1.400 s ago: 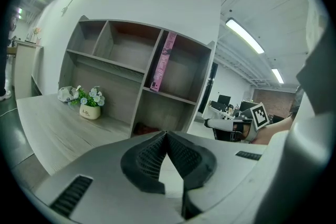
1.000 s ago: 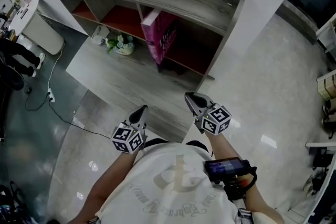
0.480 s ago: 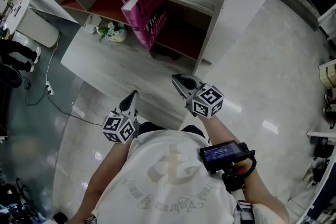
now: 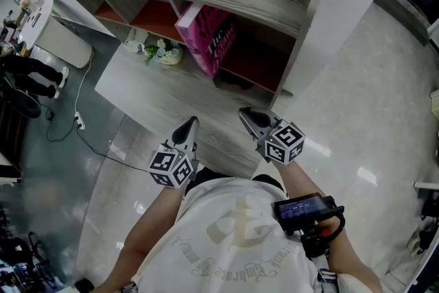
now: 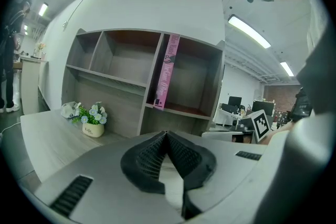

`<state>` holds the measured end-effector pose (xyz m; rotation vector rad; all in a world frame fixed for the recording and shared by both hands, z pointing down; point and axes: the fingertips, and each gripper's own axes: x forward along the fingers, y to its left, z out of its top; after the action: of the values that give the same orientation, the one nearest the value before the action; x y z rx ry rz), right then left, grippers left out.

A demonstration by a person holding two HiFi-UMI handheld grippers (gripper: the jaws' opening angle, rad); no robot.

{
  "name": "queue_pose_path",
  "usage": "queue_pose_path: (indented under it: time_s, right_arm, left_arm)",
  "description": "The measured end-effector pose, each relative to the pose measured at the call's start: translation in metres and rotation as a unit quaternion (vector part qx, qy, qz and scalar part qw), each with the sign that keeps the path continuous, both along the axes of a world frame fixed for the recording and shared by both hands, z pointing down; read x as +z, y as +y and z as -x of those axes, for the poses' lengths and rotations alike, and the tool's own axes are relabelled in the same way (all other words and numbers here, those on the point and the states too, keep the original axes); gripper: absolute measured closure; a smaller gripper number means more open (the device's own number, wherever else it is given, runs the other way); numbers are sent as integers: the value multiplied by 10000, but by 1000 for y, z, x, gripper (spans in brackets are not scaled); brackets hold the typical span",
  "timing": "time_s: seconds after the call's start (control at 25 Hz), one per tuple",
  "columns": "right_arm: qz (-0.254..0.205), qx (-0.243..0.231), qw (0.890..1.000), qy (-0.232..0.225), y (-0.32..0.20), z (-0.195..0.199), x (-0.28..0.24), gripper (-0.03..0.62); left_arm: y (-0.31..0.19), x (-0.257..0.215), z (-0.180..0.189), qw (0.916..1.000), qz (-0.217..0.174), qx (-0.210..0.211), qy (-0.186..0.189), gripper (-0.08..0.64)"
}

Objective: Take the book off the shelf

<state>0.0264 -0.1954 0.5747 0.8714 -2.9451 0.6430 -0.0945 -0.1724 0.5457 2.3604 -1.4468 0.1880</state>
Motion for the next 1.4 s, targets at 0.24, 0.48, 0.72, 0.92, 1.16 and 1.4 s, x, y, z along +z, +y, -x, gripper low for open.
queue_pose_path:
  time_s: [0.24,0.48,0.72,0.92,1.16,1.4]
  right_arm:
    - [24,-61,10000,30,-4,3,-3,588]
    - [73,-133,9999,43,-4,5,0,588]
    - [54,-116,9999,27,-7,1,2,588]
    - [121,-27,9999,3,-7,-8,6,588]
    - [139,21,9999,-35,-8,-11,6,588]
    - [151,13,9999,-30,-7,-11,7,588]
  left_arm:
    - [-20,-22,-10,9997,-178,151,78,557]
    - [-43,-39,-14,9996,-248,62,-120,557]
    - [-66,-57,-18,9990,-382,-2,-227,450]
    - [-79,-75,-22,9981,-568,-15,-252,448]
    - [-90,-88,-23,9976,-643,-12,-270,390]
    - [-101,-99,-27,9970,-720,-16,-294,325]
